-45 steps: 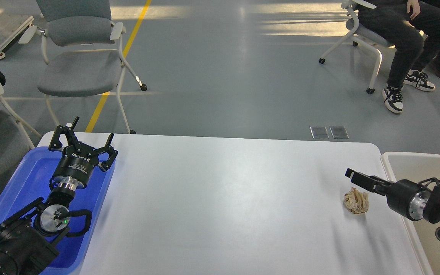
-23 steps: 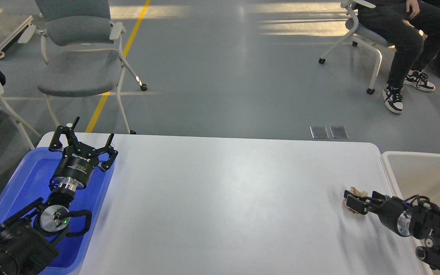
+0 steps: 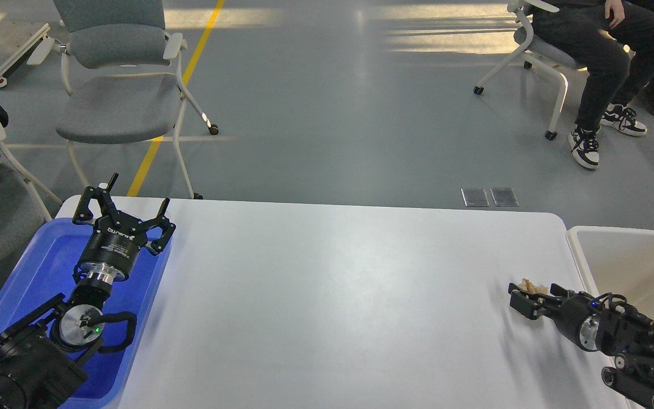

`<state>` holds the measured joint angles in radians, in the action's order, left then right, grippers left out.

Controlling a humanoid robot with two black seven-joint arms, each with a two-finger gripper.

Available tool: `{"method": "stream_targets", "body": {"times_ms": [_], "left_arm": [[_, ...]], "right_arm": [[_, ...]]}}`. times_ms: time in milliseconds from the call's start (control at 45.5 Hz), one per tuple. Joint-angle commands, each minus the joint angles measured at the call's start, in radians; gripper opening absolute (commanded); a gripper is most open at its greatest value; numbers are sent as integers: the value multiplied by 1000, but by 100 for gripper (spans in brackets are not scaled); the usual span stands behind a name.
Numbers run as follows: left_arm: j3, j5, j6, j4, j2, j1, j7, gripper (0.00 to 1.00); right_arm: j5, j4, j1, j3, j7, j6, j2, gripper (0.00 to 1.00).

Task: Tidy desktop
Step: 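Lower the right gripper and close it on the beige paper ball, then lift the paper ball with the right gripper toward the white bin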

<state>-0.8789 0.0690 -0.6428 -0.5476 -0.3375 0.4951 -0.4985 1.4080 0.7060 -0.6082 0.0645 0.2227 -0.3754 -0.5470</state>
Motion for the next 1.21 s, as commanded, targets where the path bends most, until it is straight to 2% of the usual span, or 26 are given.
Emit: {"method": "stream_targets", "body": {"times_ms": [0,572,704,858,924,1056,1078,1100,1188], "left_arm": [[0,0,0,0,0,0,0,100],[0,0,0,0,0,0,0,100],[0,0,0,0,0,0,0,100],[0,0,0,0,0,-1,0,100],[0,0,0,0,0,0,0,100],[0,0,0,0,0,0,0,100],[0,0,0,0,0,0,0,100],[0,0,0,0,0,0,0,100],[0,0,0,0,0,0,0,100]], "right_arm": [[-6,-36,5,-5,21,-10,28,97],[-7,-86,22,-6,32,-13,84,97],[-7,-89,24,-8,32,-28,90,93],[-7,-128,24,-31,35,-36,101,72],[-12,-148,24,-34,35,-33,110,53],[-30,-174,27,-35,35,-31,121,32],[-35,-175,25,-35,35,-31,122,27],[-46,-175,27,-35,35,-31,121,16],[-60,-175,27,-35,37,-31,121,0]]}}
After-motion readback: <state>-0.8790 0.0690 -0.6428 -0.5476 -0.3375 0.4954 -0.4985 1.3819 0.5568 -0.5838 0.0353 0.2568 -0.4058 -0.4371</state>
